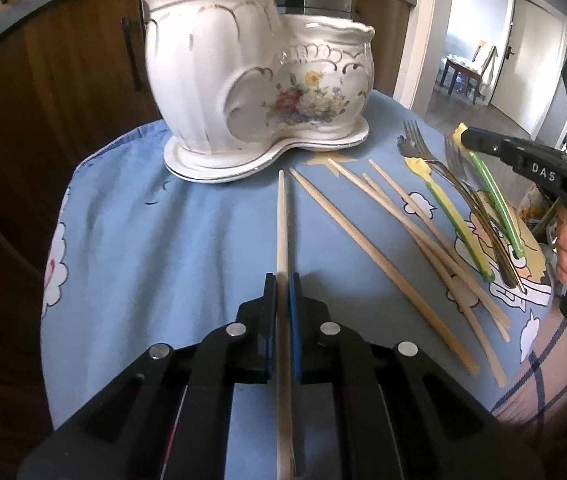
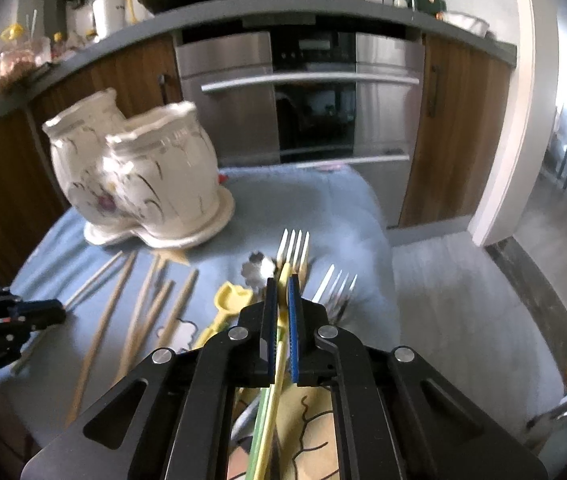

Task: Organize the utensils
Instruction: 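Grasp a wooden chopstick with the left tool while the right tool grasps the green-handled yellow utensil, then drop the yellow utensil into the small pot with the right tool while the left tool carries the chopstick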

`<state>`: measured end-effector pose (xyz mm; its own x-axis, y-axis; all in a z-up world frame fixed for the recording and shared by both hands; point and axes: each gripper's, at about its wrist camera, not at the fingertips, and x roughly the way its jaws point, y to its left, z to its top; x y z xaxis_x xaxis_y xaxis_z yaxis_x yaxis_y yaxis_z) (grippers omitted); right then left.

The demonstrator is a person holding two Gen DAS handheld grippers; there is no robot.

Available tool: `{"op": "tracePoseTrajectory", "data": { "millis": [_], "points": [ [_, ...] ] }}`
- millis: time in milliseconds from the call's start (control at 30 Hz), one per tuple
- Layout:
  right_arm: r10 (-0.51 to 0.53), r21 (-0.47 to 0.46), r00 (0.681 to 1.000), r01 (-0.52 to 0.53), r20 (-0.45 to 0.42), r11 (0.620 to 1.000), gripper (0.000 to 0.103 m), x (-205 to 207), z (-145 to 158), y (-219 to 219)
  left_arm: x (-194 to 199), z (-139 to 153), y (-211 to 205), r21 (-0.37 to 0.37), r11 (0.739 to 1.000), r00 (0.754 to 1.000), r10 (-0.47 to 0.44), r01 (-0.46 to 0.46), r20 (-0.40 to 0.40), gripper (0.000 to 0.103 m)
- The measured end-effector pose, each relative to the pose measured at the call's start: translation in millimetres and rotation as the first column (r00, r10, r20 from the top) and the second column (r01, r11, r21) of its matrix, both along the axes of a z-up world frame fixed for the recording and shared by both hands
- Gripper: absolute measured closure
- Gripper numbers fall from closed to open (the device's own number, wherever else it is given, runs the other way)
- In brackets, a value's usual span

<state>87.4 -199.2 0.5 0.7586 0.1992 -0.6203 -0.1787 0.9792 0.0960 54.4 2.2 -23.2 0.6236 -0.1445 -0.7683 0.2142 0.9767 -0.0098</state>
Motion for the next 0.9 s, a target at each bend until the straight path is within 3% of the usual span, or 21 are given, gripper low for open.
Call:
{"op": "tracePoseTrajectory", "data": {
  "millis": [167, 300, 433, 600, 900],
  "points": [
    [0.021, 0.029, 0.993, -0.025, 0.115, 0.999, 0.097, -17, 26, 7, -18, 17, 10, -0.035, 0.999, 0.995, -0.026, 0.029, 0.096, 0.097],
    [0.046, 0.047, 0.975, -0.058, 0.218, 0.997, 0.097, -29, 47, 17, -42, 34, 19, -0.053, 0.997, 0.963, -0.047, 0.063, 0.267, 0.097],
    [0.078, 0.028, 0.948, -0.091, 0.308, 0.995, 0.097, -41, 66, 32, -49, 50, 22, -0.070, 0.995, 0.929, -0.045, 0.076, 0.367, 0.097],
    [0.109, 0.024, 0.920, -0.128, 0.376, 0.992, 0.097, -39, 87, 44, -49, 77, 30, -0.103, 0.991, 0.898, -0.032, 0.086, 0.440, 0.097],
    [0.106, 0.100, 0.883, -0.170, 0.456, 0.980, 0.097, -5, 126, 58, -10, 133, 41, -0.159, 0.982, 0.839, 0.001, 0.102, 0.545, 0.097]
  ]
}}
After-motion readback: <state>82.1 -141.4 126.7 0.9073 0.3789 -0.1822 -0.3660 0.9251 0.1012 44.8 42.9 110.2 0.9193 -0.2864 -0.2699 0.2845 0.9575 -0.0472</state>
